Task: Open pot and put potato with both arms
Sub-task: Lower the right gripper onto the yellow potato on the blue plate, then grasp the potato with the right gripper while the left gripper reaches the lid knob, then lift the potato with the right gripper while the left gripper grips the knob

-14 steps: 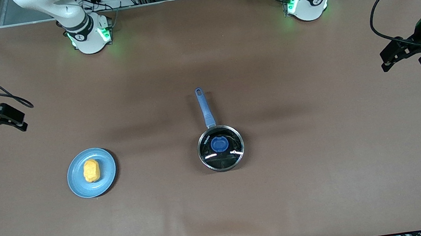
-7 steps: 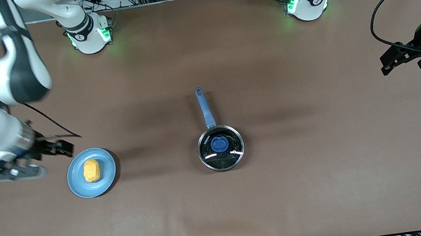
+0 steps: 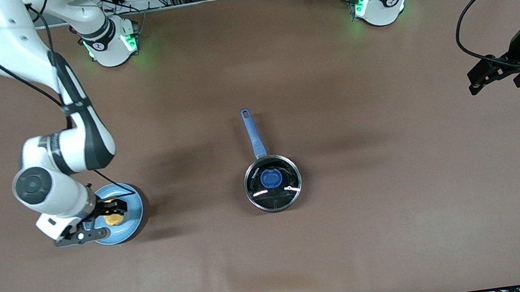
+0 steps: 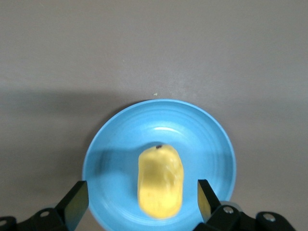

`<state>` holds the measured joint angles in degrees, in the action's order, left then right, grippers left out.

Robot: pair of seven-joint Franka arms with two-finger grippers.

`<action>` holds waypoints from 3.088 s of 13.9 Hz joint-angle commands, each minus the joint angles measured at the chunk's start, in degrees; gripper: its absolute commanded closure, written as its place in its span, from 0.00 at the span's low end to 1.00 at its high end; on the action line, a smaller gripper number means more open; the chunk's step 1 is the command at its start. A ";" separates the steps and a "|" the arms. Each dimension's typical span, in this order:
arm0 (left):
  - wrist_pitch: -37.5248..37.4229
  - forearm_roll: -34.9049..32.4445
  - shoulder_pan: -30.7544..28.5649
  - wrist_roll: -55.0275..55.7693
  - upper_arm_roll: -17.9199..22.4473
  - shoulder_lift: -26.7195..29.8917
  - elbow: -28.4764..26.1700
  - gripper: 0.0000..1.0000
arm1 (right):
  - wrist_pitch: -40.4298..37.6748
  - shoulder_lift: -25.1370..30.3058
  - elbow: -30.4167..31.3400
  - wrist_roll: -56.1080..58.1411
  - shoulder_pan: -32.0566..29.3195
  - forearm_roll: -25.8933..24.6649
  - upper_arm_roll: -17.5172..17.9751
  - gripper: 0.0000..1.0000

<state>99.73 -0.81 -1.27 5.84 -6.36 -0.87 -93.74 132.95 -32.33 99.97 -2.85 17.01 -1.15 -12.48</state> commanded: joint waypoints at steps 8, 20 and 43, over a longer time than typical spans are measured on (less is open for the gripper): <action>0.02 -0.16 10.92 23.31 -5.50 -9.58 6.90 0.00 | 6.70 -4.31 2.33 3.45 -1.97 -0.08 0.09 0.00; 19.09 -1.04 27.02 42.40 -4.62 -29.17 15.33 0.00 | 8.20 -5.02 2.07 5.48 -3.12 0.27 0.09 0.88; 39.22 -5.26 42.49 49.18 7.76 -48.44 20.71 0.00 | -7.36 6.67 -12.78 -17.36 12.69 6.51 3.08 1.00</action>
<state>138.00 -4.52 39.92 54.01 -0.02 -47.47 -75.01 126.76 -26.20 88.27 -17.85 28.63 4.37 -9.14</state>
